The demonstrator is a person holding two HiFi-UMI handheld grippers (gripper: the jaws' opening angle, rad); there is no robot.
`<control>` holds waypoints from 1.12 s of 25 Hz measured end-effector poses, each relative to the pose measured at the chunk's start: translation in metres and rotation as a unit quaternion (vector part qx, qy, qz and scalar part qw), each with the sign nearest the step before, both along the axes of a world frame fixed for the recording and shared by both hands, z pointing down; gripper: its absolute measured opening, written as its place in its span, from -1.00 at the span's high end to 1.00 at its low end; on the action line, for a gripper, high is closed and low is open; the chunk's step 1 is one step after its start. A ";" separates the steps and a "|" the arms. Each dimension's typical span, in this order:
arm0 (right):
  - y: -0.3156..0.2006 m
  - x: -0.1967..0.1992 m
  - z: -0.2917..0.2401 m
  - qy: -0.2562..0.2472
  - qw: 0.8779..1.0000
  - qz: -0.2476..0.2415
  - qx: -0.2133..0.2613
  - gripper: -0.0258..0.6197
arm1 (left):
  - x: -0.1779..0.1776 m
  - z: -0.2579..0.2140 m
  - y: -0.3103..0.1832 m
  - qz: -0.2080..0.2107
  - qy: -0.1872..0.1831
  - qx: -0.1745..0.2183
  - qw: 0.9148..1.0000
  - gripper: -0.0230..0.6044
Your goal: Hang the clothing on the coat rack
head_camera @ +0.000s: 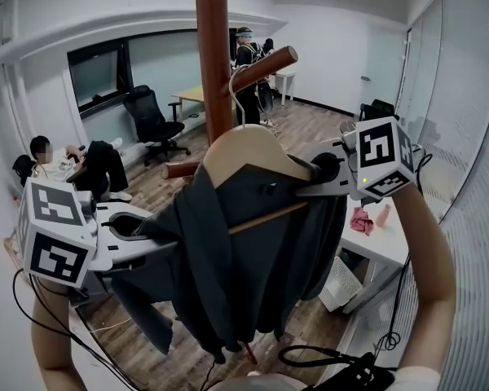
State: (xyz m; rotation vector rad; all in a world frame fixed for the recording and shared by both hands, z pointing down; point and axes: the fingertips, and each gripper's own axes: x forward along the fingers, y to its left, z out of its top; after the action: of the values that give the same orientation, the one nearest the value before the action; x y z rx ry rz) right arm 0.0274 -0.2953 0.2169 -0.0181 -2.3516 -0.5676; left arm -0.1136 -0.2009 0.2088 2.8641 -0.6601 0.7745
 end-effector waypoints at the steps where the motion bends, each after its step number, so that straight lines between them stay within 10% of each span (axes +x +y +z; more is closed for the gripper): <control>1: 0.000 0.000 0.000 0.000 1.000 0.000 -0.001 0.83 | 0.000 0.000 0.000 -0.001 -0.001 0.000 1.000 0.82; 28: -0.006 -0.001 0.002 -0.020 1.000 0.011 0.016 0.81 | -0.003 0.005 -0.009 -0.034 -0.042 0.070 0.996 0.80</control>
State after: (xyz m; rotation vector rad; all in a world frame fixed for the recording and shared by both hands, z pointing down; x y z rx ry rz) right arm 0.0264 -0.3009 0.2185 0.0343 -2.3780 -0.5988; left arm -0.1163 -0.2102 0.2133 2.9284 -0.8516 0.8774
